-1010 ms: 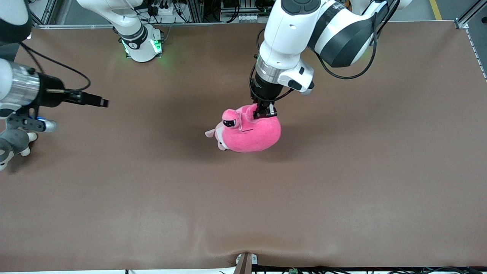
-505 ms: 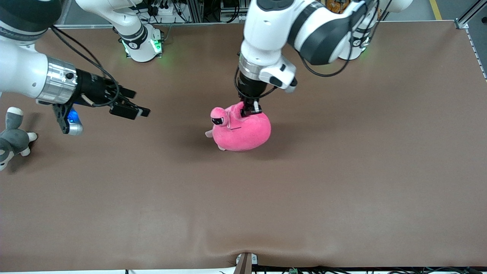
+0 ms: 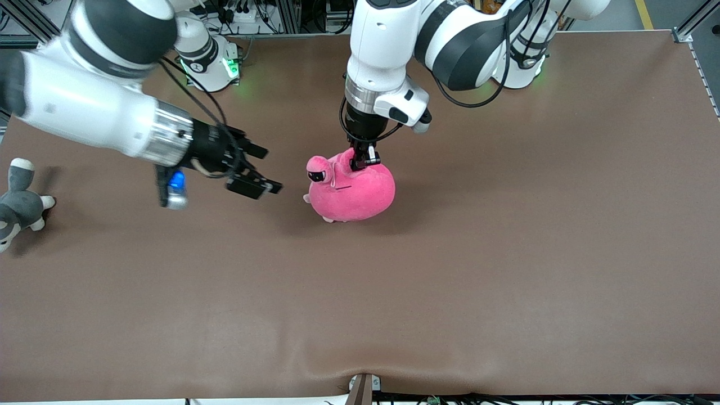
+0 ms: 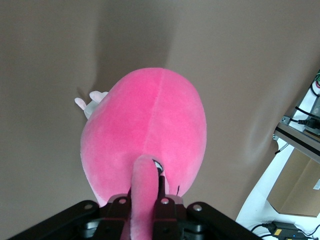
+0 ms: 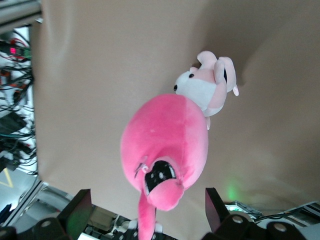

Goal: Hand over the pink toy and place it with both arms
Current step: 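Reach the right gripper to the pink toy and grasp its body, then open the left gripper while the right gripper pulls the toy away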

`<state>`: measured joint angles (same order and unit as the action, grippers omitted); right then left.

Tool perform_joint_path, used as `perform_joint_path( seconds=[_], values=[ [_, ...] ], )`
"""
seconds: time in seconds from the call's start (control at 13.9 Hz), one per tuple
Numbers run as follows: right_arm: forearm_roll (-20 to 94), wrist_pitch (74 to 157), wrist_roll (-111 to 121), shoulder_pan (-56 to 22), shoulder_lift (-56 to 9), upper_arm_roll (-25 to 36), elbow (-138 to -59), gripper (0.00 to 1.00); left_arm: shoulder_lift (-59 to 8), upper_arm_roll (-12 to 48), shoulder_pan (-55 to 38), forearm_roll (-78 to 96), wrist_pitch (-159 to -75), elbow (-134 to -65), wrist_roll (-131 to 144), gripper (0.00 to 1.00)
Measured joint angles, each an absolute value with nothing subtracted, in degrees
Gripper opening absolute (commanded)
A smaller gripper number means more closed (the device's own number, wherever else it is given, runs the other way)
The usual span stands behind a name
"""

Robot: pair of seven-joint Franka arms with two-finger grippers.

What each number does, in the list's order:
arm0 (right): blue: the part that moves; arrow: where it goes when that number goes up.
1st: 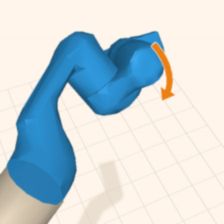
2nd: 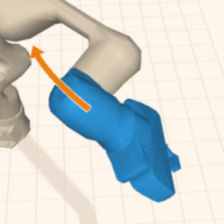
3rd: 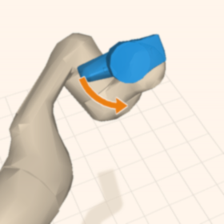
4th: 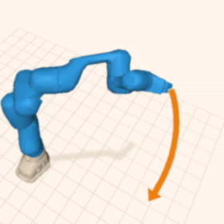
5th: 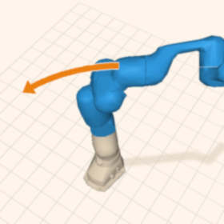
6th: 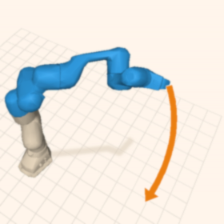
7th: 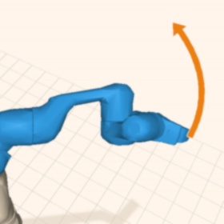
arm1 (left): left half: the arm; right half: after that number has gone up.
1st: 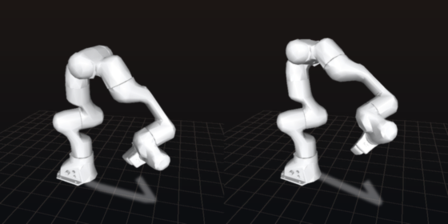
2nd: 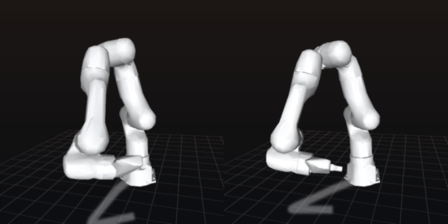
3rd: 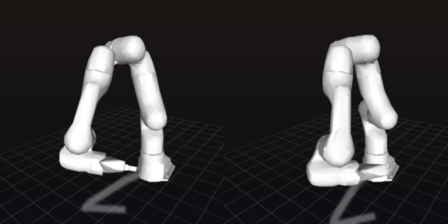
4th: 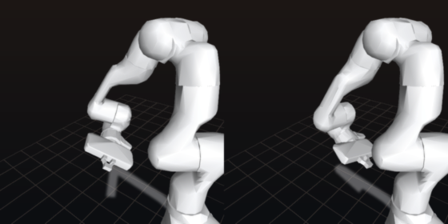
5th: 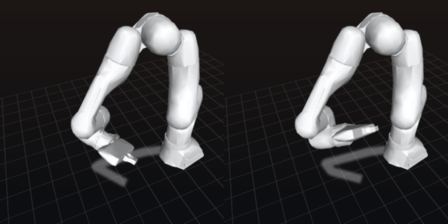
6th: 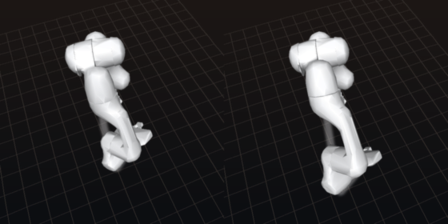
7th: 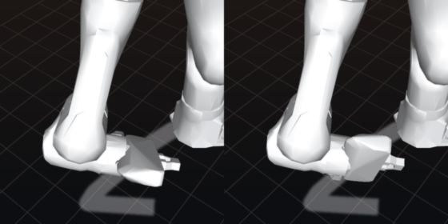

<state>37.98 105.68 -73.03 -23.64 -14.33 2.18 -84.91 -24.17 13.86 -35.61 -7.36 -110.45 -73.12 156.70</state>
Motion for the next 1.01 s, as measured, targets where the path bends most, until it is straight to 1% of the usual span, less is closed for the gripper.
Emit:
perform_joint_path(
  seconds=[0.29, 0.36, 0.43, 0.5, 0.58, 1.01],
  values=[
    [36.74, 107.51, -75.24, -28.82, -16.48, 2.19, -85.01, 1.00, -24.18, 13.80, -35.52, -7.36, -110.45, -73.04, 156.70, 0.00],
    [36.39, 108.31, -76.02, -30.03, -17.01, 2.21, -85.01, 0.91, -24.18, 13.80, -35.48, -7.36, -110.45, -73.03, 156.70, 0.00],
    [35.63, 109.48, -76.32, -31.12, -17.59, 2.21, -85.03, 0.61, -24.18, 13.79, -35.44, -7.36, -110.45, -73.01, 156.70, 0.00],
    [34.35, 110.10, -76.49, -31.93, -18.07, 2.21, -85.03, 0.24, -24.18, 13.78, -35.41, -7.36, -110.45, -72.99, 156.70, 0.00],
    [32.85, 110.41, -76.69, -32.47, -18.51, 2.21, -85.03, 0.00, -24.18, 13.74, -35.37, -7.36, -110.45, -72.98, 156.70, 0.00],
    [31.21, 110.89, -76.76, -32.50, -19.11, 2.91, -84.84, 0.00, -24.18, 13.57, -35.32, -7.36, -110.45, -72.96, 156.70, 0.00]
  ],
)
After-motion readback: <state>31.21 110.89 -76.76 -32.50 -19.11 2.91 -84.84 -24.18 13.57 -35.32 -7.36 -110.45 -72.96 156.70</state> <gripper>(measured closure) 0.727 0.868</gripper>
